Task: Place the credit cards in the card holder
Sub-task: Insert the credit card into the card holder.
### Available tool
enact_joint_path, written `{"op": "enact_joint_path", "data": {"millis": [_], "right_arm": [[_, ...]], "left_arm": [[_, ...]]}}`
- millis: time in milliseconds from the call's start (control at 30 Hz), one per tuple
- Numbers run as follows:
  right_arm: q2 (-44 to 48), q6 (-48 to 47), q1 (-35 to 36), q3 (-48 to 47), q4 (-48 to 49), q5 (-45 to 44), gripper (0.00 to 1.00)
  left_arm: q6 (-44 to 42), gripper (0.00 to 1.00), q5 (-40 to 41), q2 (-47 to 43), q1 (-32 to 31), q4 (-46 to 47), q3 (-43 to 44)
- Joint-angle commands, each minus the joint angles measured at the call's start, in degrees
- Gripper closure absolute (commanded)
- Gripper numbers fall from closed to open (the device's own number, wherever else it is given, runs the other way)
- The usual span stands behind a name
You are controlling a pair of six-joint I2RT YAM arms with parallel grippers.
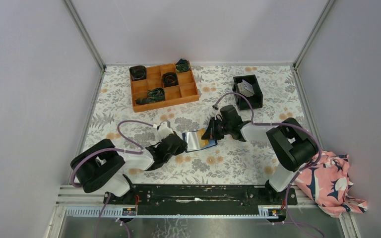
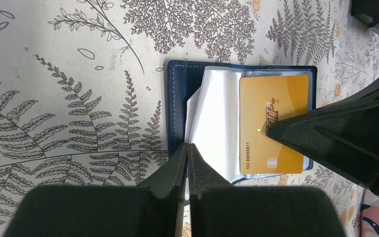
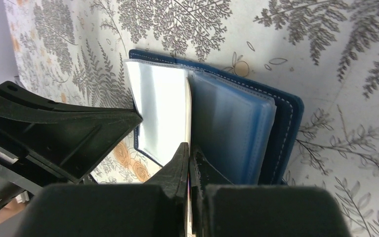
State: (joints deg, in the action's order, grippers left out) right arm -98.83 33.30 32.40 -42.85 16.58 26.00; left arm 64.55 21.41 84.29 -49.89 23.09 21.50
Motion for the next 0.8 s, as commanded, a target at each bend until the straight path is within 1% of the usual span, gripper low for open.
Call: {"op": "enact_joint_path", "data": {"millis": [0, 167, 600, 767], "right_arm": [[3.26, -3.87, -0.19, 0.43, -7.00, -6.64, 1.00], [2.91, -4.32, -0.23, -0.57, -8.19, -6.44, 1.00], [-2.73, 0.62, -0.15, 1.92, 1.12, -0.81, 1.00], [-3.32, 1.24, -0.15, 2.67, 2.31, -0.61, 1.00]], "left_arm": [[-1.98, 0.93, -0.30, 3.05, -0.39, -8.49, -1.73], [-2.06, 0.93, -0.64, 3.58, -0.38, -8.17, -1.48], [-1.84, 0.94, -1.39, 4.73, -0.54, -7.27, -1.46], [-1.63, 0.94, -1.58, 5.16, -0.80, -6.91, -1.37]]}}
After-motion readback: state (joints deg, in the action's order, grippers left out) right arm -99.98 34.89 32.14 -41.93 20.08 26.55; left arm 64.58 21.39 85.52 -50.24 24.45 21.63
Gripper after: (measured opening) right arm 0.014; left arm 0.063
